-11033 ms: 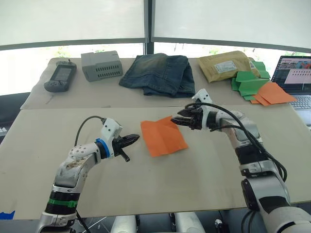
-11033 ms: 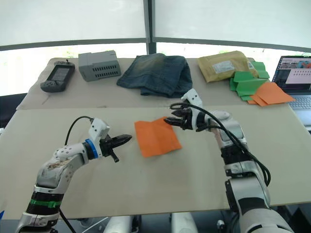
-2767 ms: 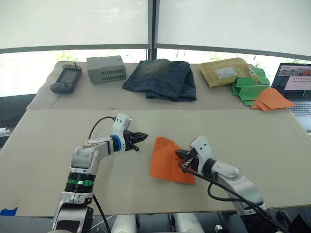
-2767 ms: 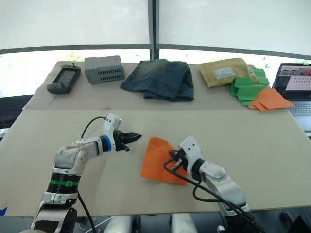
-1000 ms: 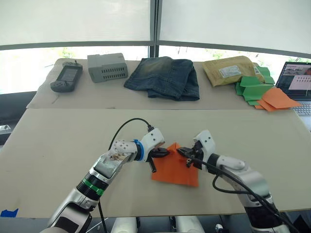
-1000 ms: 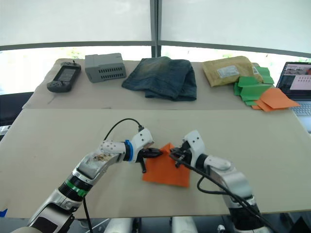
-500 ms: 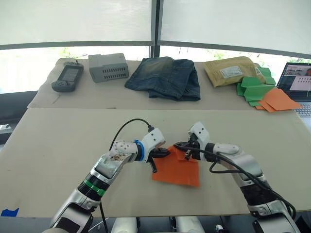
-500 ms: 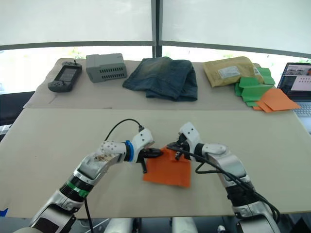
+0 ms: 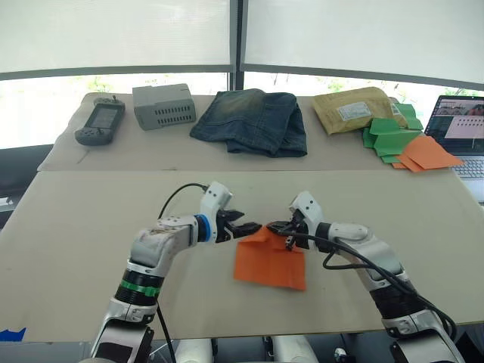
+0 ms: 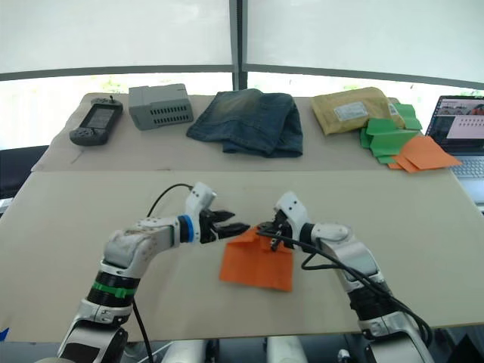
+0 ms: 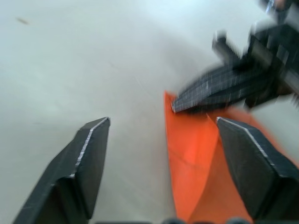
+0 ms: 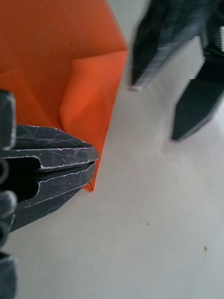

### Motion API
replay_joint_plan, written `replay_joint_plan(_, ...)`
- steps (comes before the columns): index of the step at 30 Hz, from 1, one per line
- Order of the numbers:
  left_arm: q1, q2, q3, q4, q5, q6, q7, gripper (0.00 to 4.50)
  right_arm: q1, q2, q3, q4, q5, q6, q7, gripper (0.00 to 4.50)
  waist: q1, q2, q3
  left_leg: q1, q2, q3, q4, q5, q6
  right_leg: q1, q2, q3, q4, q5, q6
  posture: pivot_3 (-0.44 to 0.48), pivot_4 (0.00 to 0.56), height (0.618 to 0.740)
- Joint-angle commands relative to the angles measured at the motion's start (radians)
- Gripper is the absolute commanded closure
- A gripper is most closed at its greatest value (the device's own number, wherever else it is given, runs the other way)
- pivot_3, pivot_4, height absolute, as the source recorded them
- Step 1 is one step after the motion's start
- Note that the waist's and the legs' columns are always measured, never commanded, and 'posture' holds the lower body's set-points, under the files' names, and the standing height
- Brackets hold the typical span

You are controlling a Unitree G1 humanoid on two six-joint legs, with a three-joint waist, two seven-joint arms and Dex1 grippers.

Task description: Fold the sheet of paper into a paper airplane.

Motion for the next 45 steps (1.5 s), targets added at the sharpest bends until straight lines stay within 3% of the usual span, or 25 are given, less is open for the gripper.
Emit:
replay_joint_plan(1,-0.044,-0.007,0.152,-0.043,-0.166,0.096,0.004,0.7,0.034,0.011,0.061,0.053,-0.035,0.017,0.011,4.5,-0.002,0.0,0.0,0.0,0.0,0.0,0.0,0.0,0.0,0.0,0.0,0.0,0.0,0.0,0.0,0.0,0.15,0.722)
replay_joint_plan(4,-0.079,-0.011,0.26,0.012,-0.248,0.12,0.026,0.7,0.036,0.023,0.067,0.054,-0.041,0.014,0.01,4.5,-0.002,0.0,0.0,0.001,0.0,0.0,0.0,0.0,0.0,0.001,0.0,0.0,0.0,0.0,0.0,0.0,0.15,0.722)
replay_joint_plan(6,-0.084,0.013,0.248,0.023,-0.238,0.106,0.023,0.7,0.037,0.032,0.066,0.054,-0.046,0.016,0.011,4.5,-0.003,0.0,0.0,0.002,0.0,0.0,0.0,0.0,0.0,0.002,0.0,0.0,0.0,0.001,-0.001,0.0,0.15,0.722)
replay_joint_plan(8,-0.068,0.045,0.175,0.003,-0.194,0.06,-0.007,0.7,0.036,0.038,0.067,0.056,-0.05,0.016,0.012,4.5,-0.006,0.0,0.0,0.004,-0.001,0.001,0.0,0.0,0.0,0.003,0.0,0.001,0.0,0.001,-0.001,0.0,0.15,0.722)
replay_joint_plan(10,-0.034,0.091,0.011,-0.037,-0.1,-0.04,-0.069,0.7,0.034,0.042,0.067,0.057,-0.052,0.016,0.012,4.5,-0.007,0.0,0.0,0.004,-0.001,0.001,0.0,0.0,0.0,0.002,0.0,0.001,0.0,0.001,-0.001,0.0,0.15,0.722)
replay_joint_plan(11,-0.022,0.108,-0.057,-0.048,-0.064,-0.082,-0.094,0.45,0.033,0.042,0.068,0.058,-0.056,0.014,0.012,4.5,-0.007,0.0,0.0,0.004,-0.001,0.001,-0.001,0.0,0.0,0.002,0.0,0.001,0.0,0.001,-0.002,0.0,0.15,0.722)
replay_joint_plan(13,-0.012,0.119,-0.135,-0.047,-0.015,-0.144,-0.111,0.02,0.032,0.043,0.067,0.06,-0.059,0.013,0.012,4.5,-0.005,0.0,0.0,0.004,-0.002,0.002,-0.001,0.0,-0.001,0.002,0.0,0.002,0.0,0.001,-0.003,0.0,0.15,0.722)
replay_joint_plan(17,-0.012,0.109,-0.203,-0.01,0.037,-0.223,-0.123,0.02,0.037,0.043,0.06,0.054,-0.06,0.015,0.011,4.5,-0.005,0.0,0.0,0.003,0.0,0.002,-0.001,0.0,-0.001,0.001,0.0,0.002,0.0,0.002,-0.004,0.0,0.15,0.722)
replay_joint_plan(26,-0.022,0.084,-0.184,0.043,0.061,-0.276,-0.111,2.92,0.052,0.037,0.05,0.038,-0.061,0.019,0.003,4.5,-0.002,0.0,0.0,0.003,0.0,0.002,-0.001,0.0,-0.001,0.001,0.0,0.001,0.0,0.001,-0.004,0.0,0.15,0.722)
replay_joint_plan(30,0.001,0.121,-0.25,0.034,0.128,-0.347,-0.153,4.29,0.056,0.04,0.051,0.034,-0.06,0.02,-0.003,4.5,-0.001,0.0,0.0,0.003,0.0,0.002,-0.001,0.0,-0.001,0.001,0.0,0.001,0.0,0.001,-0.003,0.0,0.15,0.722)
replay_joint_plan(31,0.007,0.13,-0.272,0.035,0.144,-0.363,-0.165,4.45,0.055,0.042,0.052,0.035,-0.061,0.02,-0.003,4.5,-0.001,0.0,0.0,0.003,0.0,0.002,-0.001,0.0,-0.001,0.001,0.0,0.001,0.0,0.001,-0.004,0.0,0.15,0.722)
replay_joint_plan(35,0.018,0.166,-0.356,0.065,0.231,-0.407,-0.186,4.45,0.048,0.046,0.055,0.028,-0.059,0.028,-0.006,4.5,-0.001,0.0,0.0,0.003,0.0,0.002,-0.001,0.0,-0.001,0.001,0.0,0.001,0.0,0.001,-0.004,0.0,0.15,0.722)
replay_joint_plan(45,0.039,0.164,-0.395,0.142,0.291,-0.375,-0.171,4.45,0.038,0.043,0.065,-0.008,-0.056,0.04,-0.002,4.5,0.004,0.0,-0.002,0.004,0.0,0.002,-0.001,0.0,0.0,0.002,0.0,0.001,0.0,0.0,-0.003,0.0,0.15,0.722)
